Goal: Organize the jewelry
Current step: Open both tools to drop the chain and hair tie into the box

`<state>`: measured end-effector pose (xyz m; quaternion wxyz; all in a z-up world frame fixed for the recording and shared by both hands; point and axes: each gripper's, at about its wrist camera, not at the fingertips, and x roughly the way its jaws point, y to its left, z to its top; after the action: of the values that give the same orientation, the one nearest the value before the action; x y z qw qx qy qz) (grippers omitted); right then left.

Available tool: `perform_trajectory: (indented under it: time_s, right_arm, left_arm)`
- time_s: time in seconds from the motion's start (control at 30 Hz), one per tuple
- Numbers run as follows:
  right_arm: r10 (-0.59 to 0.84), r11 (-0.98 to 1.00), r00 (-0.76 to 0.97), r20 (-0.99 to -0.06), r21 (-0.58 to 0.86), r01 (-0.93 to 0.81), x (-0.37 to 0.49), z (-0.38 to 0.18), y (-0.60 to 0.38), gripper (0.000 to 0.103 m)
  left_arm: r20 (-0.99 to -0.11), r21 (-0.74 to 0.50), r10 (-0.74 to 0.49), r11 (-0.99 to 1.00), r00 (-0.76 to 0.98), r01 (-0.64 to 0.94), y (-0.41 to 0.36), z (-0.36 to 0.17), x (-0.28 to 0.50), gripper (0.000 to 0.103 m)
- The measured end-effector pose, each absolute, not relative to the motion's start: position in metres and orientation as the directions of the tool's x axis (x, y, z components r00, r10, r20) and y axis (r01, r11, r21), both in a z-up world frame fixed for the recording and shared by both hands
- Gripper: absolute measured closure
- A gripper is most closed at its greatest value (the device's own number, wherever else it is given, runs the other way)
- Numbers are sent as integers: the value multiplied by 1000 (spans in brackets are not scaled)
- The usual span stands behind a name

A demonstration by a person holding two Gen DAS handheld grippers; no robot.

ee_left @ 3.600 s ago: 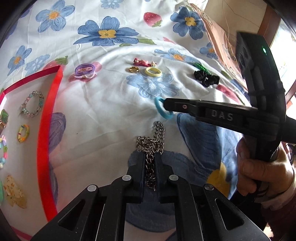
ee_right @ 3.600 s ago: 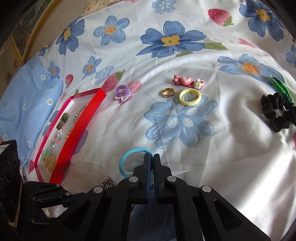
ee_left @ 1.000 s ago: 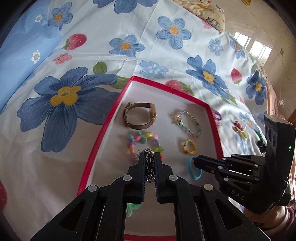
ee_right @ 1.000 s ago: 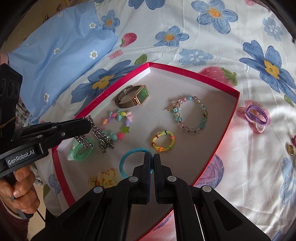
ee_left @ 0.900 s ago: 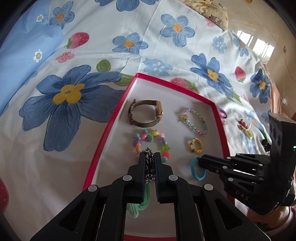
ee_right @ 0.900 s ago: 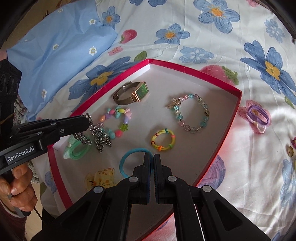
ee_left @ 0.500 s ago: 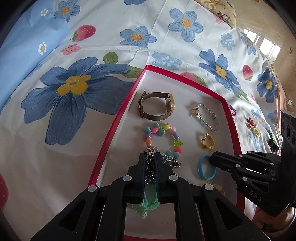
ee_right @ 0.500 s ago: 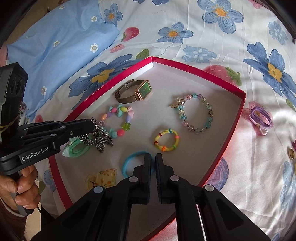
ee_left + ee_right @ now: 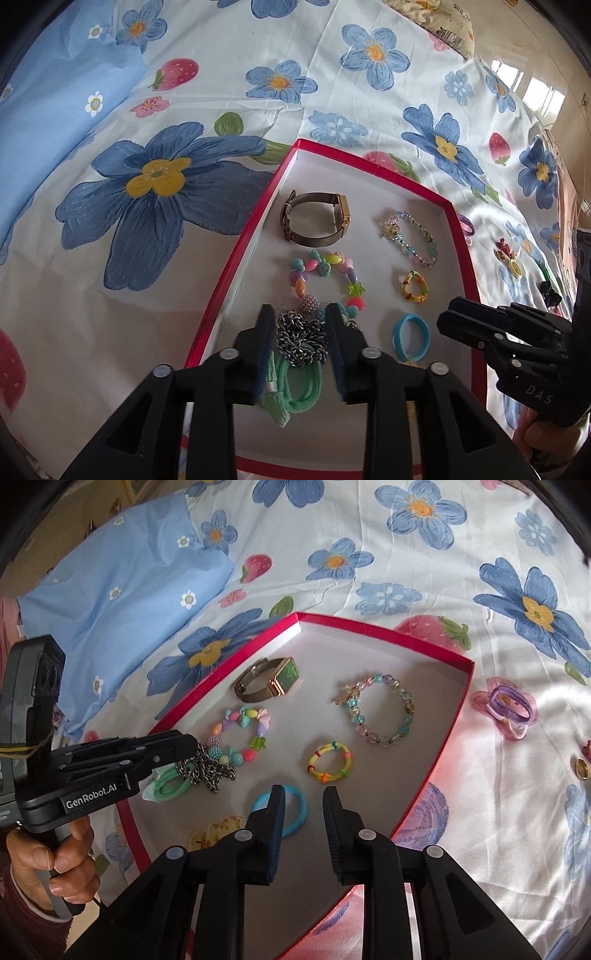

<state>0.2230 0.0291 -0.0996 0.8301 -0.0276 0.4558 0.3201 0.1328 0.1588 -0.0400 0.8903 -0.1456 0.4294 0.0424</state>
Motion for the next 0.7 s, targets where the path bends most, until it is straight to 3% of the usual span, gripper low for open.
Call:
perform_trajectory:
  time_s: [0.03,0.1,0.33,0.7]
  right_arm:
    - [513,794,384,-768,255,-552,222,-97,26,72]
    - [524,795,393,-756,269,-543,221,-93,19,67]
    - [535,815,432,-726,309,-490,214,-81,-18,66]
    - [467,878,510,-723,312,-362,213,-76,-104,63]
  left_arm:
    - [-775,-223,-47,954,630,-202,159,-38,132,59]
    - [-768,-224,-46,954,638,-200,157,-34,129,56]
    - [-753,-223,-59,960,655,-171,142,-19,124,43]
    - [-743,-207,-117,977,659,-60,96,-5,135,39]
